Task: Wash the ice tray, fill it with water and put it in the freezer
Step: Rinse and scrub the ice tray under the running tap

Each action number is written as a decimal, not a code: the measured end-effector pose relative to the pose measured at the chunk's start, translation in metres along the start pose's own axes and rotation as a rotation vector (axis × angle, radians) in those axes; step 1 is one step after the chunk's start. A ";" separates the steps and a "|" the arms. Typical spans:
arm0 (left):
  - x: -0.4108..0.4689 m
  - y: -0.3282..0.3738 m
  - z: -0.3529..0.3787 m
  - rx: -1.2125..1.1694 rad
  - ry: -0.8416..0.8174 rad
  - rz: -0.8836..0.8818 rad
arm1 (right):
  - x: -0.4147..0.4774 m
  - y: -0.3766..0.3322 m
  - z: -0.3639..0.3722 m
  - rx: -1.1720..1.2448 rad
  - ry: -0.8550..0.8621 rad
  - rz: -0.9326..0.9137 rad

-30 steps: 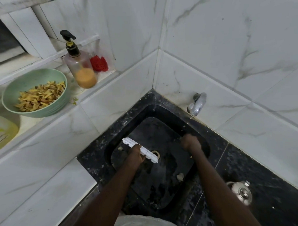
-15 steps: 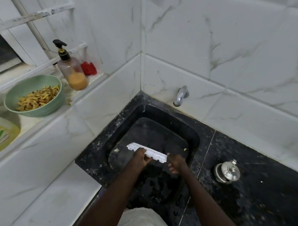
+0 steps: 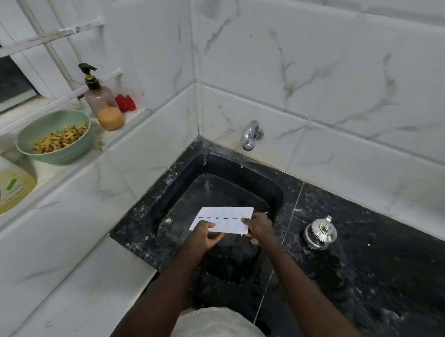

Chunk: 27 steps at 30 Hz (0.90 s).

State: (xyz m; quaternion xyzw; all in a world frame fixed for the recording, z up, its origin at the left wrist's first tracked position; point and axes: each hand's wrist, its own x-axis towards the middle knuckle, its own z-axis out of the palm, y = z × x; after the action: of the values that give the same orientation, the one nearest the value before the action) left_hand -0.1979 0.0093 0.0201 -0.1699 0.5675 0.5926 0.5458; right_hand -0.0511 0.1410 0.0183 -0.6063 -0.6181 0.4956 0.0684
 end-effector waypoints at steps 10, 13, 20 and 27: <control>-0.035 -0.012 0.027 -0.026 0.138 -0.013 | -0.069 -0.007 -0.031 -0.294 0.268 -0.397; -0.056 -0.019 0.040 -0.075 0.193 0.008 | -0.087 0.000 -0.041 -0.404 0.316 -0.478; -0.041 -0.045 0.037 -0.030 0.107 0.010 | -0.114 0.029 -0.057 -0.475 0.399 -0.602; -0.054 -0.053 0.033 0.019 0.048 0.055 | -0.131 0.036 -0.053 -0.472 0.359 -0.689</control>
State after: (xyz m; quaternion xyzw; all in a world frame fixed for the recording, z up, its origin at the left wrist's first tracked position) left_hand -0.1210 0.0005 0.0483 -0.1629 0.5906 0.5976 0.5172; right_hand 0.0432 0.0536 0.0873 -0.4405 -0.8583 0.1764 0.1955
